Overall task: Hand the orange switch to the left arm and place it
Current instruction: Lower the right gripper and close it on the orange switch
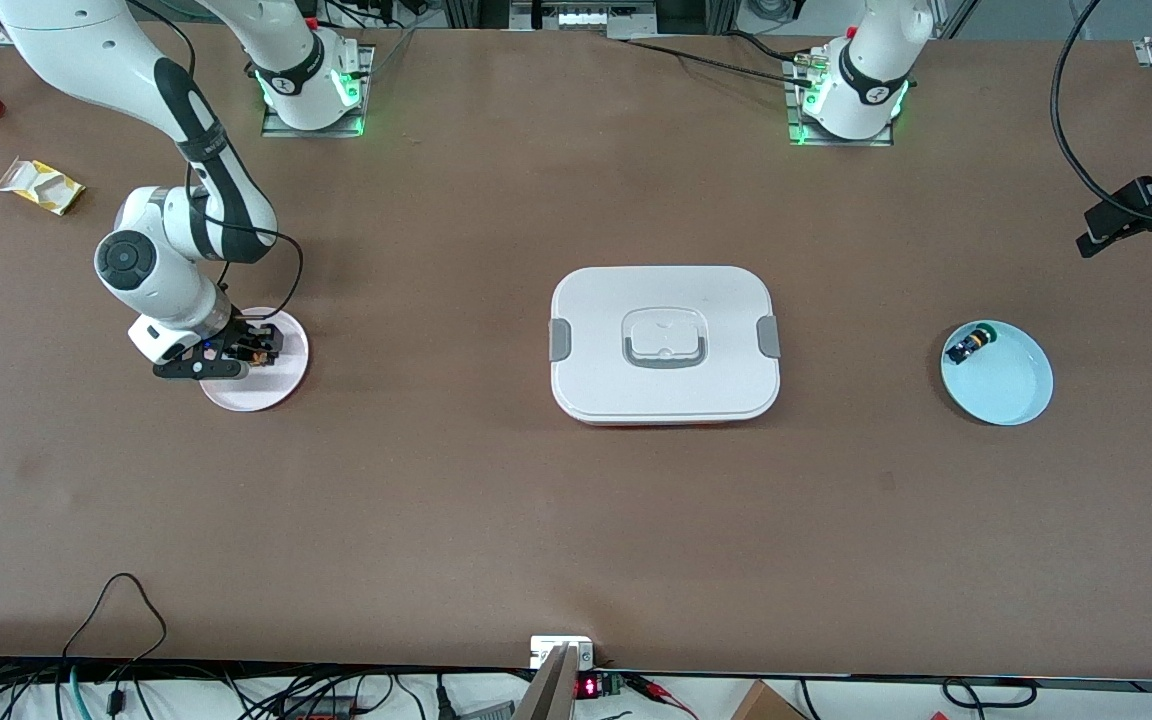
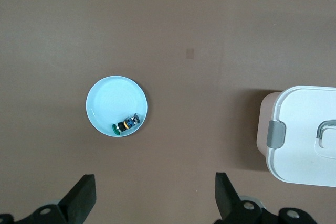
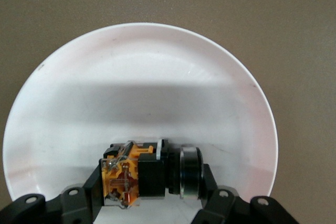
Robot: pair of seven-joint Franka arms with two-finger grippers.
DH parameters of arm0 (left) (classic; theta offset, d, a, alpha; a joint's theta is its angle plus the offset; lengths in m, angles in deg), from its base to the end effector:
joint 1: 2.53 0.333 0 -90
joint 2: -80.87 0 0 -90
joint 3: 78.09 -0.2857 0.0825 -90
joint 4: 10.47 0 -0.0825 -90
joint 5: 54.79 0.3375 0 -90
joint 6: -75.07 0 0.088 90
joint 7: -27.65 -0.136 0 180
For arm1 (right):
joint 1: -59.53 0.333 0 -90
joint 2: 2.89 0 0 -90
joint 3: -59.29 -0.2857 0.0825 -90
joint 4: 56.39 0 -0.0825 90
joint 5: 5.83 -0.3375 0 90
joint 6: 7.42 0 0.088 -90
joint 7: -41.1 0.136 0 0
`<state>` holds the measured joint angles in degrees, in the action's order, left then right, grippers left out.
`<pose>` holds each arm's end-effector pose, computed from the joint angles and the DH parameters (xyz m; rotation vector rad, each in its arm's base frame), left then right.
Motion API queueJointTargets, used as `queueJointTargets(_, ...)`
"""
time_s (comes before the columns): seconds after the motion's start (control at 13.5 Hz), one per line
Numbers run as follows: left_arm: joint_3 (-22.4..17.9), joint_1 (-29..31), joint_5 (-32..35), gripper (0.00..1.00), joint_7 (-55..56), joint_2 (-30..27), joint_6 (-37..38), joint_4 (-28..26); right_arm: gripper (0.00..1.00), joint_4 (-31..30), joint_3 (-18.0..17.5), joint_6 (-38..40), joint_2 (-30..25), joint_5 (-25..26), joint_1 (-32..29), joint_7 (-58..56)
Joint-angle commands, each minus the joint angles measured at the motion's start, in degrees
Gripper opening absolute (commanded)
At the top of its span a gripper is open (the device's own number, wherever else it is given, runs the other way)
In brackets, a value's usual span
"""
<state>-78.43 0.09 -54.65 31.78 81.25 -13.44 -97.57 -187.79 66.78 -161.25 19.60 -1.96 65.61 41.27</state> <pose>0.5077 0.0266 0.5810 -3.1332 -0.1942 -0.0283 0.4963 -0.0145 0.1642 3.0612 0.0657 0.0000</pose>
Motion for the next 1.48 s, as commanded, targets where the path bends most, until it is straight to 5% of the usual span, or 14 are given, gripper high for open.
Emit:
queueJointTargets(0.0, 0.17, 0.11, -0.40, 1.00, 0.01, 0.24, 0.80, 0.88, 0.25, -1.32, -0.02, -0.33, -1.93, -0.18, 0.33, -0.07)
queueJointTargets(0.37, 0.17, 0.11, -0.40, 1.00, -0.17, 0.24, 0.71, 0.97, 0.01, -0.53, -0.20, 0.90, -5.96, 0.26, 1.30, -7.61)
queueJointTargets(0.59, 0.17, 0.11, -0.49, 1.00, -0.08, 0.24, 0.71, 0.88, 0.00, 1.57, -0.46, 5.89, -8.60, 0.17, 2.78, -9.75)
queueJointTargets(0.89, 0.17, -0.07, -0.66, 1.00, -0.35, 0.59, 1.32, 0.62, 0.00, 15.35, -0.63, 25.12, -8.53, -1.66, 5.94, -9.75)
queueJointTargets(1.41, 0.08, 0.19, -3.56, 1.00, -0.34, 1.20, 1.76, 0.27, 0.00, 25.92, -4.41, 27.27, -9.31, -7.02, 8.06, -27.38)
